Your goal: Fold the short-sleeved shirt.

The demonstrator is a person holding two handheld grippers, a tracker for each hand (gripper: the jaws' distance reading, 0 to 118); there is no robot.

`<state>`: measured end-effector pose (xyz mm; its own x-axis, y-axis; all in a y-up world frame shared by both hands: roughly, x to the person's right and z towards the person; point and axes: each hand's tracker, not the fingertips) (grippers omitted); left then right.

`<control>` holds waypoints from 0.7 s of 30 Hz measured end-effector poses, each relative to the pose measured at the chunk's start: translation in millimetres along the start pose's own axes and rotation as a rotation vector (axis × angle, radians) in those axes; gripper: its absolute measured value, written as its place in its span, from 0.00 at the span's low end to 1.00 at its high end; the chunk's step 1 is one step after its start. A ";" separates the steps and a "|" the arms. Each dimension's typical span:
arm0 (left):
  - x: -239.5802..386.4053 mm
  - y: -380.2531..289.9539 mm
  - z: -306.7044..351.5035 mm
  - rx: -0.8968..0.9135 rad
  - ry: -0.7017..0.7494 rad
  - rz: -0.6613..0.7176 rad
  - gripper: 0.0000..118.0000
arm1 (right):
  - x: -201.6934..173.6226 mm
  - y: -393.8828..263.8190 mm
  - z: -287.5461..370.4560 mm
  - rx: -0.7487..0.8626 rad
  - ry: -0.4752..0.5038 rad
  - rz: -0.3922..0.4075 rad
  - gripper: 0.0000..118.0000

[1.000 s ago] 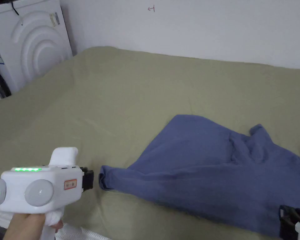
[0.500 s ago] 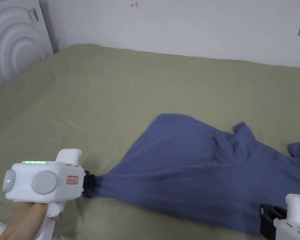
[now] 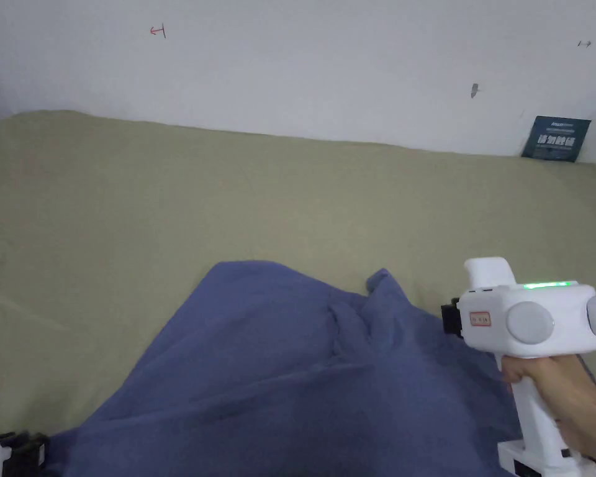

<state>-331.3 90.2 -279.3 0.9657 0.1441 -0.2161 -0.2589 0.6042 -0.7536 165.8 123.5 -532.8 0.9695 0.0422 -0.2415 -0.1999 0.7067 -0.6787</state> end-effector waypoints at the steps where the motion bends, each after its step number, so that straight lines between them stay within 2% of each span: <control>1: 1.2 3.0 2.0 -0.002 0.006 -0.008 0.01 | 4.3 8.4 -9.9 -0.015 -0.011 0.006 0.00; 4: 2.7 5.5 1.6 -0.002 0.015 -0.021 0.01 | 19.9 23.2 -34.6 -0.072 -0.009 -0.013 0.00; 5: 4.3 8.3 3.4 -0.004 0.017 -0.026 0.01 | 23.5 24.7 -40.5 -0.088 0.002 -0.018 0.03; 6: 4.9 9.5 2.6 -0.004 0.019 -0.030 0.01 | 26.1 25.1 -47.1 -0.122 0.019 -0.010 0.16; 7: 5.1 10.3 0.7 -0.008 0.024 -0.034 0.01 | 27.5 24.8 -54.6 -0.153 0.046 -0.007 0.45; 8: 4.9 11.0 -1.1 -0.010 0.025 -0.034 0.01 | 27.8 23.8 -62.6 -0.196 0.064 0.000 0.91; 9: 5.2 11.6 -0.3 -0.011 0.024 -0.030 0.01 | 26.3 17.7 -68.3 -0.233 0.074 0.024 0.99; 10: 5.5 11.9 -1.3 -0.012 0.025 -0.028 0.01 | 24.3 7.7 -73.7 -0.234 0.079 0.048 0.94; 11: 5.7 12.1 -3.2 -0.014 0.029 -0.026 0.01 | 23.4 0.0 -79.8 -0.236 0.027 0.050 0.89; 13: 6.2 11.9 -6.1 -0.021 0.032 -0.016 0.01 | 20.0 -21.3 -92.3 -0.285 -0.004 0.097 0.86; 15: 6.8 12.6 -8.0 -0.029 0.031 -0.016 0.01 | 17.3 4.2 -89.8 -0.243 0.016 0.060 0.82; 16: 7.1 13.3 -8.6 -0.029 0.032 -0.019 0.01 | 17.8 6.4 -86.5 -0.241 0.020 0.045 0.73; 17: 6.7 13.1 -6.8 -0.032 0.034 -0.022 0.01 | 17.3 8.3 -80.6 -0.225 0.056 0.052 0.52; 18: 6.6 13.7 -5.6 -0.031 0.034 -0.024 0.01 | 13.1 14.1 -69.3 -0.201 0.026 0.072 0.23; 19: 6.6 15.0 -4.4 -0.030 0.036 -0.022 0.01 | 10.2 17.0 -61.7 -0.183 -0.003 0.116 0.01; 20: 6.3 17.0 -3.1 -0.031 0.031 -0.022 0.01 | 6.6 17.0 -51.6 -0.143 -0.021 0.117 0.01; 21: 7.0 17.7 1.1 -0.027 0.029 -0.023 0.01 | 7.7 17.4 -40.0 -0.157 0.014 0.111 0.01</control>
<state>-329.1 102.8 -293.4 0.9704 0.1073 -0.2162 -0.2374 0.5857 -0.7750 164.1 107.9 -574.1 0.9383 0.1035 -0.3299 -0.3265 0.5795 -0.7467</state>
